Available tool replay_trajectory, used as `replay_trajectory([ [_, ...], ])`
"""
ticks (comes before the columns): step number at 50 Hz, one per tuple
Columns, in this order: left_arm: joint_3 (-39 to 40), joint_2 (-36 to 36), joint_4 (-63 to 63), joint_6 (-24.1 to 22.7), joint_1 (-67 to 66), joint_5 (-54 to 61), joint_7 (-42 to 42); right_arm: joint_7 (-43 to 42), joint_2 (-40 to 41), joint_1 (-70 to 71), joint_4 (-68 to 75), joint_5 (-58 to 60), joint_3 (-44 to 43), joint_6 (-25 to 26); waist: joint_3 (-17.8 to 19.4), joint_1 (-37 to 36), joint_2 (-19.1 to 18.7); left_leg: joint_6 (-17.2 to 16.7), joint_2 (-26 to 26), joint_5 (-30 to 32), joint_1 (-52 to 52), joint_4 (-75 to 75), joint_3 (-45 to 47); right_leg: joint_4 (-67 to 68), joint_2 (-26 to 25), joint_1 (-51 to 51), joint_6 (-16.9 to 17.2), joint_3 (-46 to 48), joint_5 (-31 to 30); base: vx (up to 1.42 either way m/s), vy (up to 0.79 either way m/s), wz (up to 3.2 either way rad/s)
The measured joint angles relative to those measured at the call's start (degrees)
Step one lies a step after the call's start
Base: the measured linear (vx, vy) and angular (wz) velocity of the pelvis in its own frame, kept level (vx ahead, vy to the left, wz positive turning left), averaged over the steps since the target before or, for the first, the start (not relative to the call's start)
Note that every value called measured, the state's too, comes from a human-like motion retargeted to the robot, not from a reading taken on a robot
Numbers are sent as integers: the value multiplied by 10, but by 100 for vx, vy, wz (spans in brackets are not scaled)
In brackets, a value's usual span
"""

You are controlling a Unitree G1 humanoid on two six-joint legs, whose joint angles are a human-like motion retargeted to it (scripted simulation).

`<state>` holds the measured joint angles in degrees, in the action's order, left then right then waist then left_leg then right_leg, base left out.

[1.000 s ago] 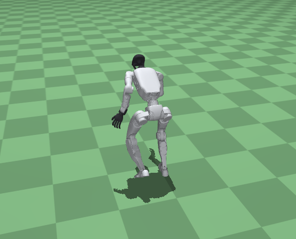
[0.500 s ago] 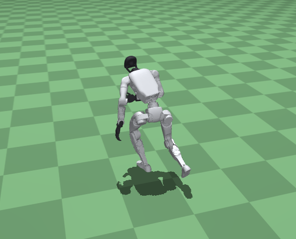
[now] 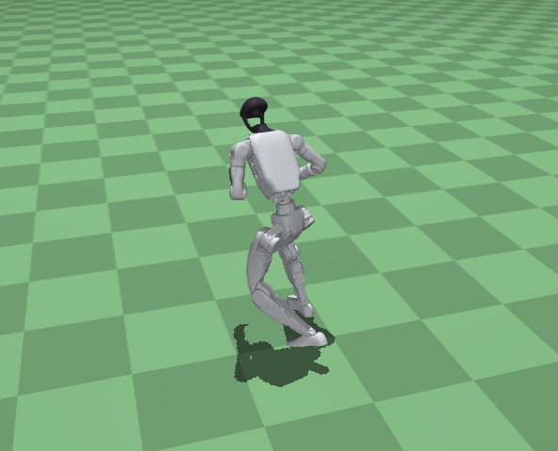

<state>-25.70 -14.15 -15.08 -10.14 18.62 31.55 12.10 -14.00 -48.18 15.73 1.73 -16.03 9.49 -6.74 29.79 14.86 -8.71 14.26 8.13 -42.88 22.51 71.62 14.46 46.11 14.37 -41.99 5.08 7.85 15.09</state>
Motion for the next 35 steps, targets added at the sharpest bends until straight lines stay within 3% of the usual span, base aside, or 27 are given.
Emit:
replay_trajectory([
  [3, -1, -55, -78, -7, -41, 41, -53, 56, 0, -5, -76, -72, 51, -11, 0, -10, -1, -18, 12, 17, -12, -90, 87, -85, 23, 61, -6, 18, -23, 29, 12, 104],
  [8, 75, -113, -191, -10, -127, 192, -125, 120, 0, -26, -187, -60, 109, 6, -8, -48, 15, -61, -13, 49, 14, -184, 117, -206, 65, 183, 3, 74, -50, 32, 15, 123],
  [13, 127, -127, -171, -8, -215, 210, -114, 198, 133, -129, -255, -99, 52, 20, -68, -148, 61, -56, -12, 57, 44, -309, 244, -235, 110, 246, 35, 133, -61, 40, 20, 119],
  [15, 141, -124, -133, 11, -233, 177, -113, 248, 202, -140, -246, -131, 35, 40, -84, -172, 61, -68, -36, 91, 29, -450, 300, -289, 97, 294, 24, 159, -99, 37, 36, 133],
  [18, 152, -109, -57, 29, -251, 119, -99, 265, 268, -124, -211, -184, 21, 50, -97, -187, 48, -69, -33, 153, 1, -541, 403, -215, 82, 318, 0, 170, -109, 43, 41, 145],
  [20, 144, -64, 0, 10, -253, 187, -34, 207, 281, -99, -183, -196, 35, 26, -105, -181, 56, -35, -5, 89, 3, -444, 411, -56, 107, 279, -4, 133, -86, 50, 41, 168],
  [23, 121, -21, 75, -47, -192, 211, 52, 75, 273, -44, -127, -125, 78, -19, -83, -131, 53, -17, -29, 35, 1, -389, 295, 137, 91, 231, -14, 46, -22, 35, 43, 280],
  [25, 101, -25, 98, -73, -116, 178, 96, -13, 254, -43, -89, -64, 92, -31, -60, -83, 41, -30, -25, 13, 13, -293, 230, 261, 67, 212, -30, 4, 45, 43, 36, 419],
  [27, 92, -66, 123, -40, 17, -35, 173, -70, 227, -73, -66, -29, 76, -34, -35, -38, 16, -55, -76, 33, -9, -323, 137, 321, 21, 197, -37, -27, 93, 38, 39, 488],
  [28, 85, -59, 107, -30, 78, -39, 160, -80, 217, -103, -65, -25, 60, -36, -23, -23, 4, -67, -97, 45, -29, -337, 94, 343, -8, 187, -35, -49, 105, 47, 37, 486],
  [31, 85, -18, 69, -13, 253, -104, 145, -32, 188, -236, -100, -40, -22, -47, -11, 22, -47, -101, -140, 108, -98, -396, -30, 341, -80, 151, -30, -80, 119, 60, 32, 468],
  [33, 88, 16, 36, -20, 339, -107, 76, 23, 177, -316, -132, -62, -71, -50, -9, 61, -80, -137, -147, 163, -151, -444, -111, 277, -98, 137, -36, -61, 116, 72, 25, 442],
  [35, 96, 42, 15, -35, 406, -112, 95, 58, 168, -369, -158, -86, -98, -54, -9, 105, -107, -173, -140, 224, -198, -487, -181, 170, -99, 134, -40, -24, 109, 80, 15, 402],
])
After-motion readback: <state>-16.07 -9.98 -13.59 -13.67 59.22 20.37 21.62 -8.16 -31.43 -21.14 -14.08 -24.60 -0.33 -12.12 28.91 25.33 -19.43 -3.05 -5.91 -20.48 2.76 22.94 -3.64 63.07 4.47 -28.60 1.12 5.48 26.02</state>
